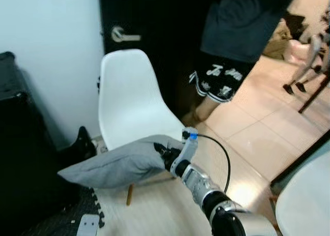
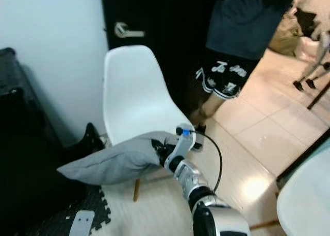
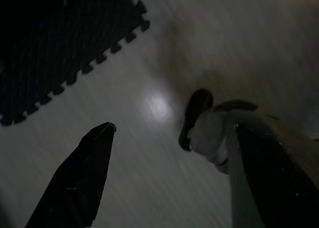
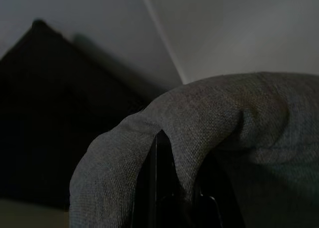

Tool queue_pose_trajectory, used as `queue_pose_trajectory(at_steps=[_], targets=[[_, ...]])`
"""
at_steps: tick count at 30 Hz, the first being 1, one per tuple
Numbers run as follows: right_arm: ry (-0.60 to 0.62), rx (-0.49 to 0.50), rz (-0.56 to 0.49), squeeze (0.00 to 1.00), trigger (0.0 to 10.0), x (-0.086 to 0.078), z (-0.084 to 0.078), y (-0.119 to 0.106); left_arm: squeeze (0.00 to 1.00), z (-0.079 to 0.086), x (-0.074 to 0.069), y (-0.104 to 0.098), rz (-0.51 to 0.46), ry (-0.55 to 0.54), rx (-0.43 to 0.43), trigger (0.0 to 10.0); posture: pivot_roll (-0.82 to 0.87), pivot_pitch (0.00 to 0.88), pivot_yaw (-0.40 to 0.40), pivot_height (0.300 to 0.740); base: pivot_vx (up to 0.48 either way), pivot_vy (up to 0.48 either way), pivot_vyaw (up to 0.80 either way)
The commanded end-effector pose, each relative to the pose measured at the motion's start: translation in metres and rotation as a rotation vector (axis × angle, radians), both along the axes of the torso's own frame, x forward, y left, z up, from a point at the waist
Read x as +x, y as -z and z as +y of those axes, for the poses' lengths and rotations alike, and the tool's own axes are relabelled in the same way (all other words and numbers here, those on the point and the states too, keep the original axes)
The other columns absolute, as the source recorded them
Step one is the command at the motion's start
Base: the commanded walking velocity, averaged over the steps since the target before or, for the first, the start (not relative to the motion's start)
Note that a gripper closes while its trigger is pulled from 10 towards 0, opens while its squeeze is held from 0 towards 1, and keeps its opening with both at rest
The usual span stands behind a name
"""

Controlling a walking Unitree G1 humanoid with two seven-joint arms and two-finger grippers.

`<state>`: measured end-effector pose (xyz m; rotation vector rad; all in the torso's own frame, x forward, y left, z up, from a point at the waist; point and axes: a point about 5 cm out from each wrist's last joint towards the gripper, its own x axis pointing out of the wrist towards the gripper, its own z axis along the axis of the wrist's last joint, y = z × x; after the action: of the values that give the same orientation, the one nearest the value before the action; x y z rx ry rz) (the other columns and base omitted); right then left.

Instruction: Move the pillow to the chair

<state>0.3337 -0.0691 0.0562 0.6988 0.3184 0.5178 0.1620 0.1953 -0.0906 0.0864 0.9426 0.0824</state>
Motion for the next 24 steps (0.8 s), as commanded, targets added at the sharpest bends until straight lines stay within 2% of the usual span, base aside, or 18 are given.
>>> queue_pose_trajectory(at_steps=[1,3,6,7,8,12,15,18,21,24], targets=[[0.036,0.121,-0.116,0.00,10.0,0.018,0.001,-0.032,0.00,-0.001,-0.006,0.003,0.019,-0.002,-0.007,10.0,0.21,0.000,-0.116,0.740,0.480,0.000,0.00],[0.040,0.145,-0.120,0.00,10.0,0.019,0.001,-0.034,0.00,-0.001,-0.006,0.003,0.019,-0.001,-0.008,10.0,0.21,0.000,-0.116,0.740,0.480,0.000,0.00],[0.076,0.270,-0.144,0.00,10.0,0.026,-0.002,-0.047,0.00,-0.001,-0.006,0.003,0.020,0.001,-0.008,10.0,0.20,0.000,-0.116,0.740,0.480,0.000,0.00],[0.076,0.270,-0.144,0.00,10.0,0.026,-0.002,-0.047,0.00,-0.001,-0.006,0.003,0.020,0.001,-0.008,10.0,0.20,0.000,-0.116,0.740,0.480,0.000,0.00],[0.093,0.340,-0.164,0.00,10.0,0.030,-0.003,-0.057,0.00,-0.001,-0.006,0.003,0.020,0.002,-0.009,10.0,0.20,0.000,-0.115,0.740,0.480,0.000,0.00],[0.096,0.401,-0.188,0.00,10.0,0.035,-0.002,-0.068,0.00,-0.002,-0.006,0.003,0.022,0.007,-0.009,10.0,0.20,0.000,-0.115,0.740,0.480,0.000,0.00],[0.094,0.403,-0.193,0.00,10.0,0.036,-0.002,-0.070,0.00,-0.002,-0.006,0.003,0.022,0.009,-0.009,10.0,0.20,0.000,-0.116,0.740,0.480,0.000,0.00],[0.071,0.357,-0.199,0.00,10.0,0.035,0.001,-0.070,0.00,-0.004,-0.005,0.003,0.021,0.011,-0.010,10.0,0.21,0.000,-0.119,0.740,0.480,0.000,0.00],[0.070,0.243,-0.174,0.00,10.0,0.032,0.003,-0.060,0.00,-0.005,-0.006,0.003,0.022,0.011,-0.011,10.0,0.21,0.000,-0.121,0.740,0.480,0.000,0.00],[0.062,0.192,-0.153,0.00,10.0,0.029,0.006,-0.054,0.00,-0.005,-0.007,0.004,0.026,0.010,-0.009,10.0,0.21,0.000,-0.122,0.740,0.480,0.000,0.00]])
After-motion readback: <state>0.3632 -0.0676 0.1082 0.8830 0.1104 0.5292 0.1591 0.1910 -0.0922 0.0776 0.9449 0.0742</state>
